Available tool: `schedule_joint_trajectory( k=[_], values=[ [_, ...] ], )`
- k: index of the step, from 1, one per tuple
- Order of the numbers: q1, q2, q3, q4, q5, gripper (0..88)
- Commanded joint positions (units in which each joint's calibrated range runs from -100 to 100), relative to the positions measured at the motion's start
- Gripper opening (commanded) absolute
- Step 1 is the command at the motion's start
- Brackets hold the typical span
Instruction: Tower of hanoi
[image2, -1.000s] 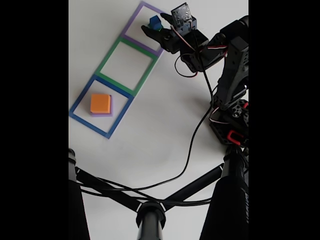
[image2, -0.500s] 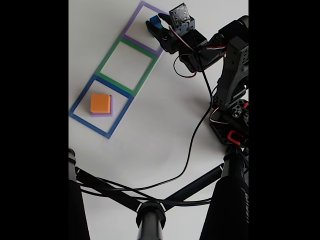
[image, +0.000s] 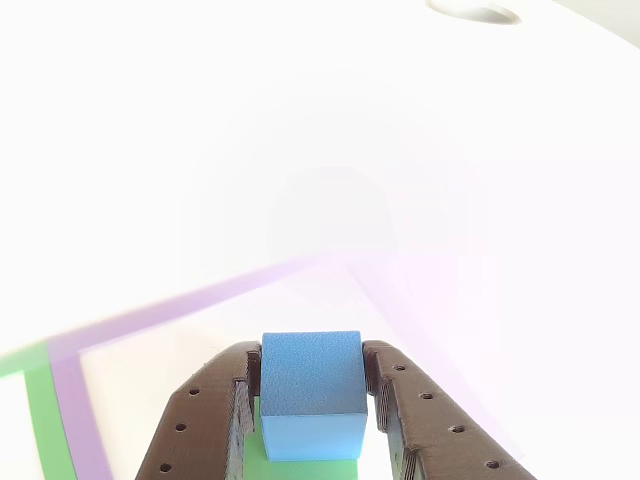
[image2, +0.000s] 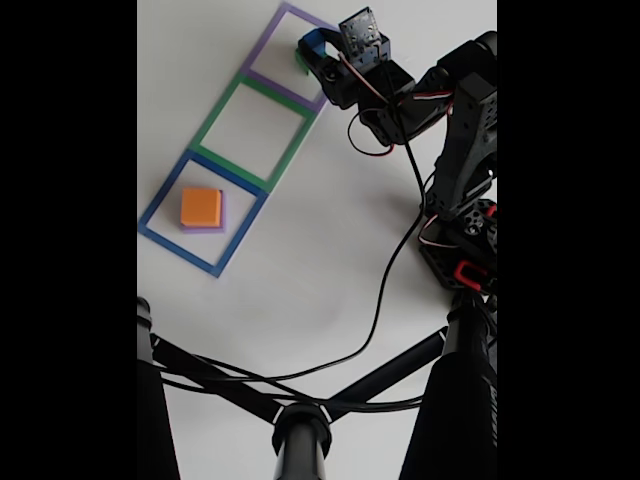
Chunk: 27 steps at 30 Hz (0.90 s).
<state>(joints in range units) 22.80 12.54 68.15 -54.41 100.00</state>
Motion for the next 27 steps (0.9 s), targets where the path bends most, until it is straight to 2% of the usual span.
schedule_joint_trajectory(
  k=[1,7,14,19,23,27],
  values=[
    [-0.7,-4.0,0.5,0.3,0.0,1.3],
    [-2.4,-19.8,1.9,15.9,0.0,1.4],
    [-4.6,-43.5,-3.3,47.9,0.0,0.8],
    [-7.3,-53.8,-18.5,78.1,0.0,0.3],
    [-10.1,-54.2,-38.0,102.1,0.0,0.2],
    [-13.5,-52.4,-55.0,119.8,0.0,0.2]
  ],
)
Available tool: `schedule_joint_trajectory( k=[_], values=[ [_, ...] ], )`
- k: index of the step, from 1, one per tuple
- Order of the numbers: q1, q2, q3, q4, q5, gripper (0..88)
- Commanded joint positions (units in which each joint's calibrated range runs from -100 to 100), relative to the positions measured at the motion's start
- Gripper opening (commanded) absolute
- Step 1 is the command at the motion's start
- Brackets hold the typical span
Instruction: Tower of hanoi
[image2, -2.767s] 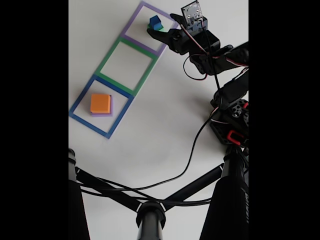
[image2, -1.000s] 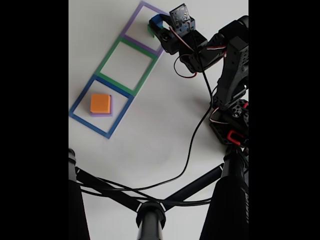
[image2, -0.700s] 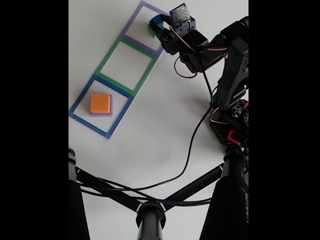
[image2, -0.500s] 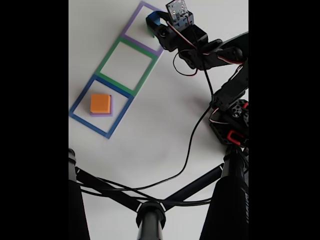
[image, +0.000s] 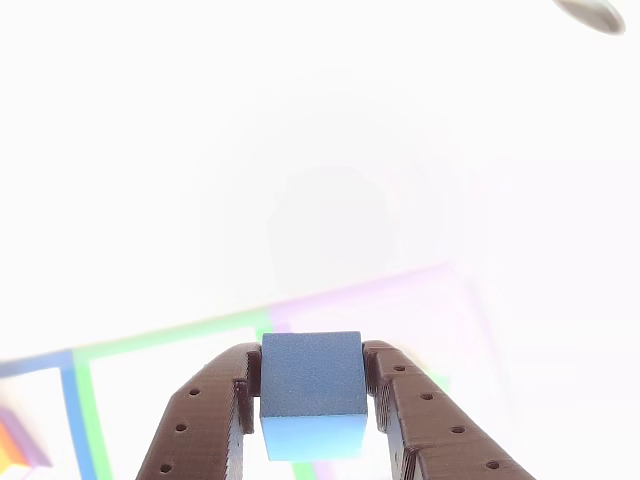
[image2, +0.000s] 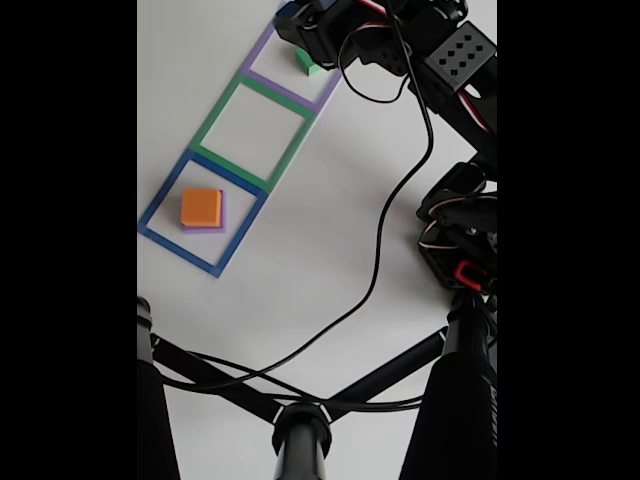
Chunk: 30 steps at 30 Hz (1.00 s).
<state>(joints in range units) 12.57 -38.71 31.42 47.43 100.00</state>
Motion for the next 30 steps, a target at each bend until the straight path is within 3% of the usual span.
schedule_joint_trajectory(
  k=[1,10,17,23,30],
  values=[
    [-4.1,-0.7,-21.2,20.9,0.0,0.2],
    [-11.6,2.8,-40.5,39.2,0.0,0.2],
    [-15.1,3.3,-38.2,37.7,0.0,0.2],
    [-14.3,-1.8,-15.7,19.7,0.0,0.2],
    [-12.2,-6.1,17.6,-15.1,0.0,0.3]
  ],
)
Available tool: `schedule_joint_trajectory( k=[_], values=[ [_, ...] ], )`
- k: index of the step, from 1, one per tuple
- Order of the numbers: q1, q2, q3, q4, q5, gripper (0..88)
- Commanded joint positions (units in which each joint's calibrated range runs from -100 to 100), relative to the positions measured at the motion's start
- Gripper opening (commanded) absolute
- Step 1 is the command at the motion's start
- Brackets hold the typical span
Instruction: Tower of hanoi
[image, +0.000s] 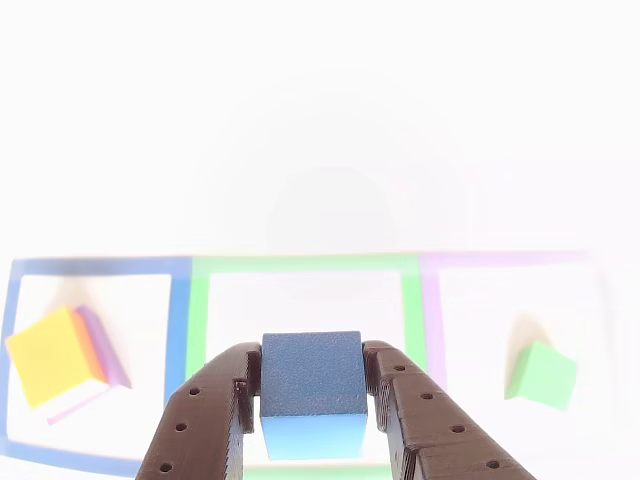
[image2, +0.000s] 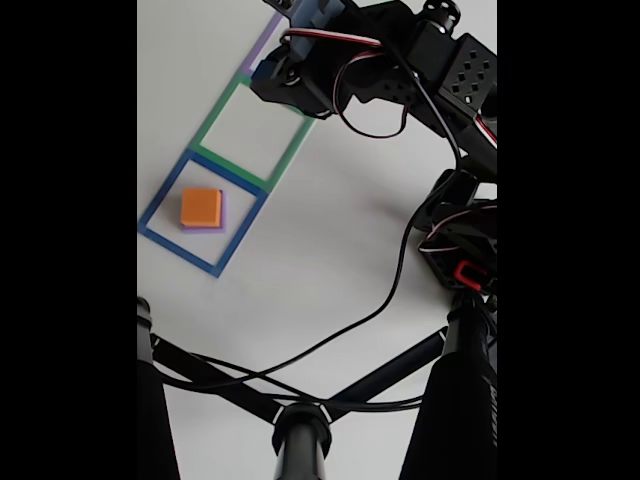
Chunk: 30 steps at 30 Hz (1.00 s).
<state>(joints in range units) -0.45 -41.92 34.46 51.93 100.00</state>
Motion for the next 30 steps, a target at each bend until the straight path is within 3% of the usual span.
schedule_joint_trajectory(
  k=[1,8,14,23,30],
  values=[
    [0.8,-2.7,18.1,-24.2,0.0,0.3],
    [0.2,6.4,38.4,-58.7,0.0,0.5],
    [0.4,22.8,44.0,-83.3,0.0,0.7],
    [0.5,45.1,42.6,-107.3,0.0,0.9],
    [1.4,57.0,39.8,-116.8,0.0,1.0]
  ],
)
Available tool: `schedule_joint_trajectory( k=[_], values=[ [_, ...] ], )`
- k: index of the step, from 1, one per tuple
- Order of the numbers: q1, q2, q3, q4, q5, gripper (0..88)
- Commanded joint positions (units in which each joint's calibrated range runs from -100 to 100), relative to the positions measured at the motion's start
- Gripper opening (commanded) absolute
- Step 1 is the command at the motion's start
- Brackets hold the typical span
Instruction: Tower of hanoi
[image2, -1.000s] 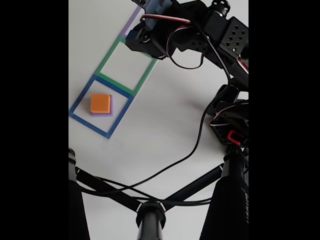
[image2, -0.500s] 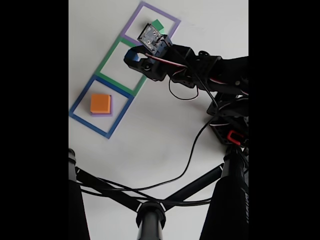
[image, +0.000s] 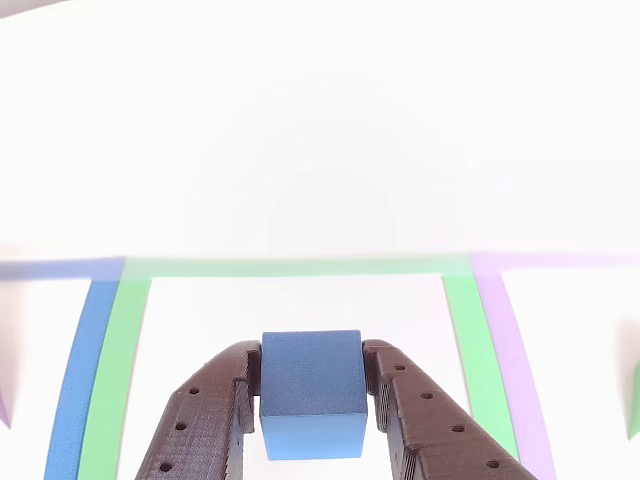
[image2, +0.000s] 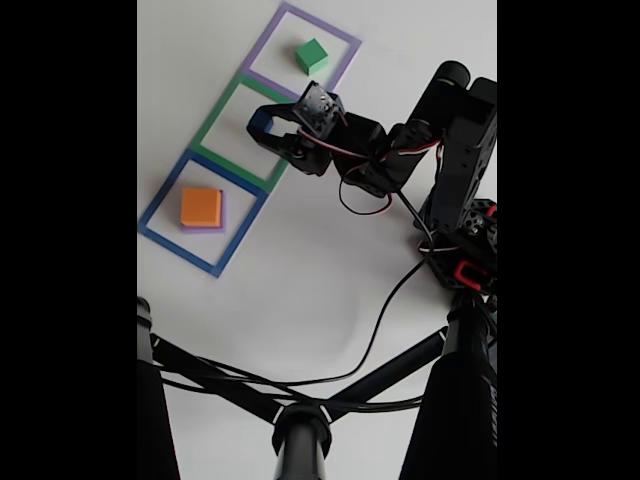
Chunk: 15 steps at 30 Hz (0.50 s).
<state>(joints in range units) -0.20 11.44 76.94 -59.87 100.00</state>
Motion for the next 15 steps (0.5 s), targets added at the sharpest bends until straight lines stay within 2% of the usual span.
schedule_joint_trajectory(
  k=[1,9,15],
  values=[
    [1.3,4.8,-3.2,-5.6,0.0,1.0],
    [2.0,11.0,-5.0,-10.5,0.0,4.0],
    [2.1,11.8,-5.0,-11.1,0.0,18.5]
  ],
)
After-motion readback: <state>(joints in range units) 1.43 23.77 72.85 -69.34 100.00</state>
